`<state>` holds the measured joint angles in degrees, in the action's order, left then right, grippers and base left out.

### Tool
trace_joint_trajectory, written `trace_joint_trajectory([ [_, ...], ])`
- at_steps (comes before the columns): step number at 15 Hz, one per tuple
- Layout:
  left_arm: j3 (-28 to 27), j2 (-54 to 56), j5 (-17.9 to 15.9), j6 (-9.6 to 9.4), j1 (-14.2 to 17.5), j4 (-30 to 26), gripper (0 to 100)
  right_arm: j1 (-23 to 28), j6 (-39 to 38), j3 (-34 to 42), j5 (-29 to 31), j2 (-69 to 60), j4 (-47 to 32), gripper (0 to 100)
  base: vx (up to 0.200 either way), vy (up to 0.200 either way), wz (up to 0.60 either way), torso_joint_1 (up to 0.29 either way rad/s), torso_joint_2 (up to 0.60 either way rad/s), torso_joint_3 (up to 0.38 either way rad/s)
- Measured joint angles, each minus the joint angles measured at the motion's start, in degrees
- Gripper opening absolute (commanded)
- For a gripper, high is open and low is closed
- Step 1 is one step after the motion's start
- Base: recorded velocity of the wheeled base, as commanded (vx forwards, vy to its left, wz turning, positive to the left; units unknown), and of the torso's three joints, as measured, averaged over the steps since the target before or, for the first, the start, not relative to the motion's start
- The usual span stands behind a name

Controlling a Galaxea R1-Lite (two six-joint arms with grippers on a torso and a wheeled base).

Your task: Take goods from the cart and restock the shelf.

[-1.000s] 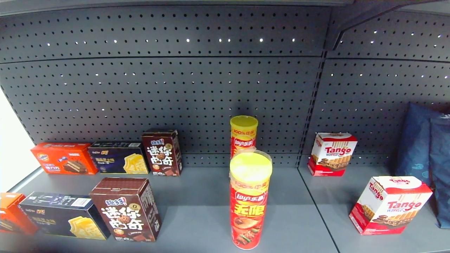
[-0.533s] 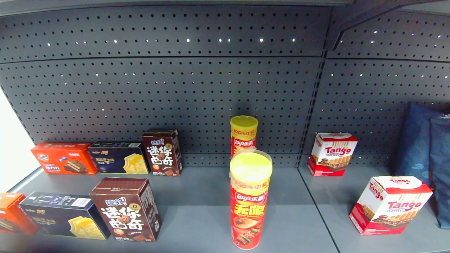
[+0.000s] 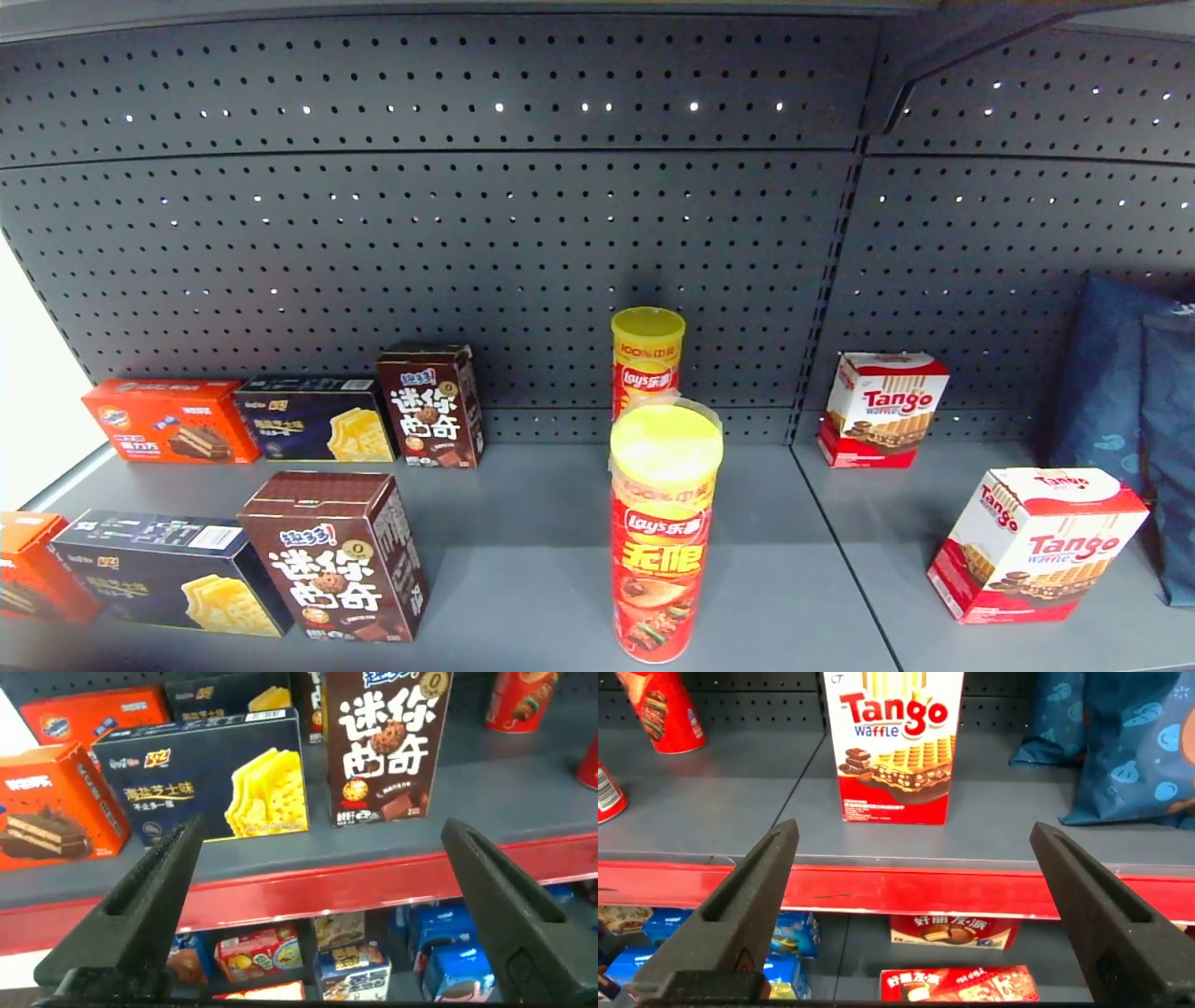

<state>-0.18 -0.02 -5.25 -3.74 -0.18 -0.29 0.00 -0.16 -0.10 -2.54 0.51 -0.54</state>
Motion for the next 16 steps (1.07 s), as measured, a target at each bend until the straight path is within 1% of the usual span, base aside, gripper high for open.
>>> trace_joint_trajectory([
  [3,0.07,0.0,2.39,2.38,0.02,0.13,100,0.0,0.0,0.0,0.0,0.0,0.0,100,0.0,0.0,0.0,0.0,0.0,0.0],
  [5,0.09,0.0,2.68,2.6,0.07,0.11,100,0.0,-0.02,0.0,0.0,0.0,0.0,100,0.0,0.0,0.0,0.0,0.0,0.0],
  [7,0.16,0.0,3.8,3.19,0.07,0.18,100,0.0,-0.02,0.0,0.02,0.0,0.0,100,0.0,0.0,0.0,0.0,0.0,0.0],
  [11,0.18,0.0,4.11,3.25,0.11,0.2,100,0.0,-0.02,0.0,0.0,0.0,0.0,100,0.0,0.0,0.0,0.0,0.0,0.0],
  [13,0.18,0.0,3.58,2.74,0.07,0.2,100,0.0,0.0,0.0,0.0,0.0,0.0,100,-0.2,0.0,0.0,0.007,0.0,0.0],
  [16,0.18,0.0,3.58,2.95,0.09,0.24,100,0.0,0.02,0.0,0.0,0.01,0.0,100,0.0,0.0,0.0,0.0,0.0,0.0],
])
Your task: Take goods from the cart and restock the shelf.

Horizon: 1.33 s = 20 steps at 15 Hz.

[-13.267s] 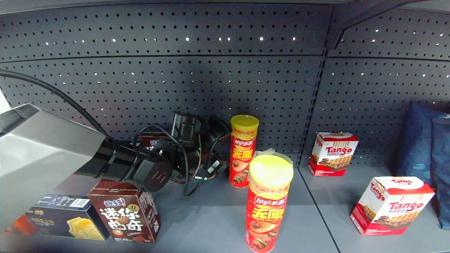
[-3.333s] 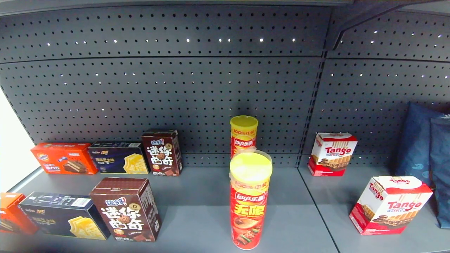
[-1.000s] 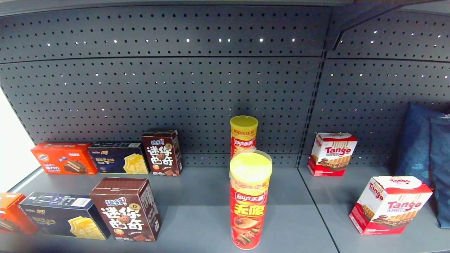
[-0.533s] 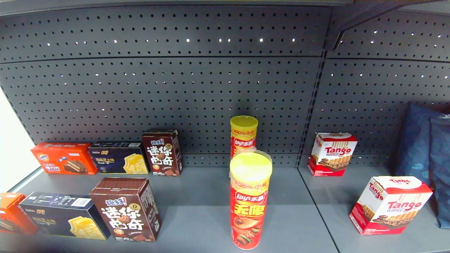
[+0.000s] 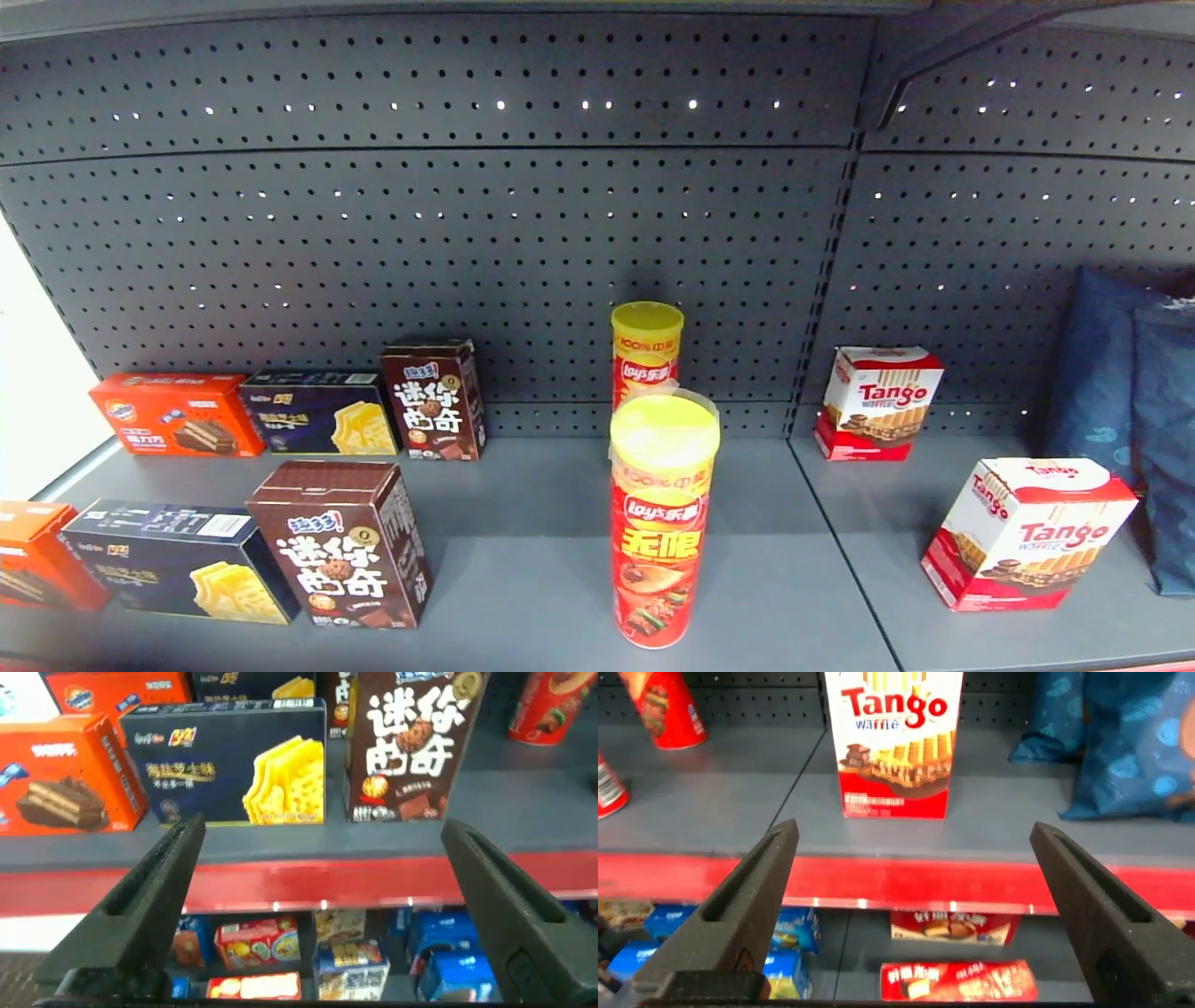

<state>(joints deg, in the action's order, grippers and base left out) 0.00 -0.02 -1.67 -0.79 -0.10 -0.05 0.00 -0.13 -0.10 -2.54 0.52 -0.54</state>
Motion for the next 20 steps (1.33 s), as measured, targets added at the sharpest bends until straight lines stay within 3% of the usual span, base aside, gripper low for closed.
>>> trace_joint_trajectory([
  [20,-0.02,0.0,0.0,0.0,0.0,-0.05,100,0.0,-0.05,0.0,0.0,0.0,0.0,100,0.0,0.0,0.0,0.0,0.0,0.0],
])
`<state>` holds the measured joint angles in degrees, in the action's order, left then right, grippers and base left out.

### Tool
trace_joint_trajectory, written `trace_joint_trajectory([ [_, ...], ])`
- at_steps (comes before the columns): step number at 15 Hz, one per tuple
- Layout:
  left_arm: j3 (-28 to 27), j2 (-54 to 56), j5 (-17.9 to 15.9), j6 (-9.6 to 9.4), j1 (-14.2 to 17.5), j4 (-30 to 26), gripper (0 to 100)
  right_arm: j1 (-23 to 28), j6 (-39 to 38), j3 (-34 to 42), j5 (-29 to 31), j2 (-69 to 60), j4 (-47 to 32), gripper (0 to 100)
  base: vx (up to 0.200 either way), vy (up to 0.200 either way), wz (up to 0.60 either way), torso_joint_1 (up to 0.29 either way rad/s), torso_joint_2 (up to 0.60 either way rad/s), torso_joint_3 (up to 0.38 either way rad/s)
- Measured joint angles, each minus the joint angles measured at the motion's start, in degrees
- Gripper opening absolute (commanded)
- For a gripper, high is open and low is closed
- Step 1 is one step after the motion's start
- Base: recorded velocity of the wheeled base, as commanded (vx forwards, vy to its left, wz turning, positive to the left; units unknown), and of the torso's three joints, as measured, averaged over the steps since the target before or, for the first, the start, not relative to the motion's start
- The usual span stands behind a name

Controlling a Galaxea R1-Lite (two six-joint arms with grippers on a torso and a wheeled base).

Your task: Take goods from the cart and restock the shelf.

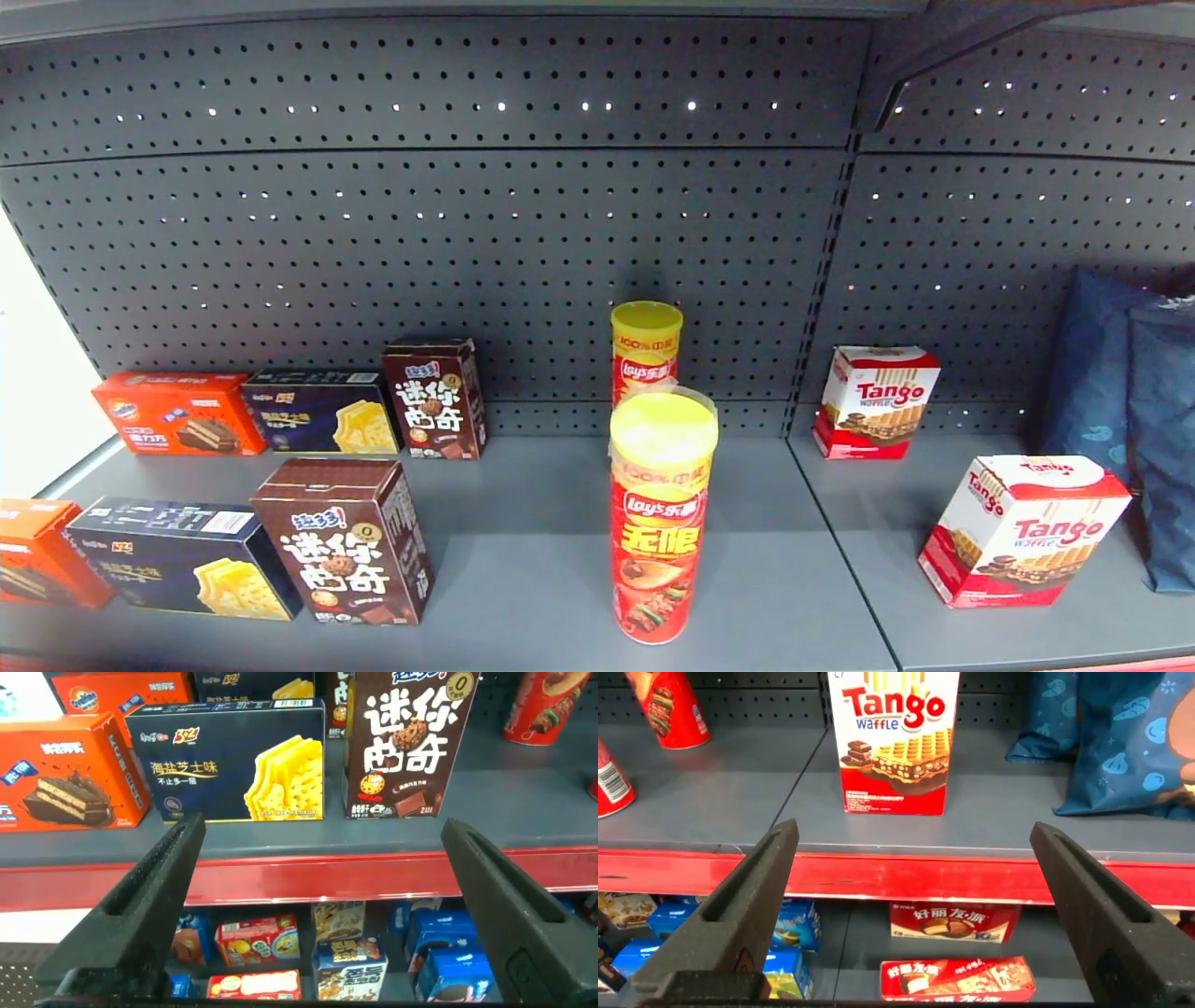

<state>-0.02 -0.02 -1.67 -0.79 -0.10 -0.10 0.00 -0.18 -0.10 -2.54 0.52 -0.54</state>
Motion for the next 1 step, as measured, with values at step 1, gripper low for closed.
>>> trace_joint_trajectory([
  [1,0.0,0.0,0.01,0.01,0.0,0.0,100,0.0,0.0,0.0,0.0,0.0,0.0,100,0.0,0.0,0.0,0.0,0.0,0.0],
])
